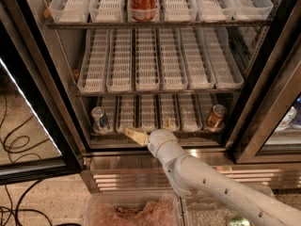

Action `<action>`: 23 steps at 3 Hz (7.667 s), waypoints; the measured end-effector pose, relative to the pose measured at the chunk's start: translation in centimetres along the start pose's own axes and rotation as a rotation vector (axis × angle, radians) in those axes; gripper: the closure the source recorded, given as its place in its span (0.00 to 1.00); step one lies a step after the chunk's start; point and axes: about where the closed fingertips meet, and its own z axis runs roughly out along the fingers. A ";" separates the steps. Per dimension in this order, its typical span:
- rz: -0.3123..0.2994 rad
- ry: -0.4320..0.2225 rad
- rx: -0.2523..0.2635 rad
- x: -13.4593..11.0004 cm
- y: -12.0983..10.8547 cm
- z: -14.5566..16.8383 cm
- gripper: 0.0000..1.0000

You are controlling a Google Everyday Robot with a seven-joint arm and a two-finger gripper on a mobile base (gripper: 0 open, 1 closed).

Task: Pick redbull can from bottom shelf of fridge

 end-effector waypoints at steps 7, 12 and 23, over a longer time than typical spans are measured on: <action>-0.094 -0.063 -0.124 2.3 10.6 7.5 0.00; -0.042 -0.107 0.089 4.1 8.4 9.4 0.00; -0.058 -0.122 0.109 3.3 11.9 12.0 1.00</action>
Offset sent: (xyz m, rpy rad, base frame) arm 0.0151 0.0303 -0.0074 -0.0109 -0.0401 -0.0014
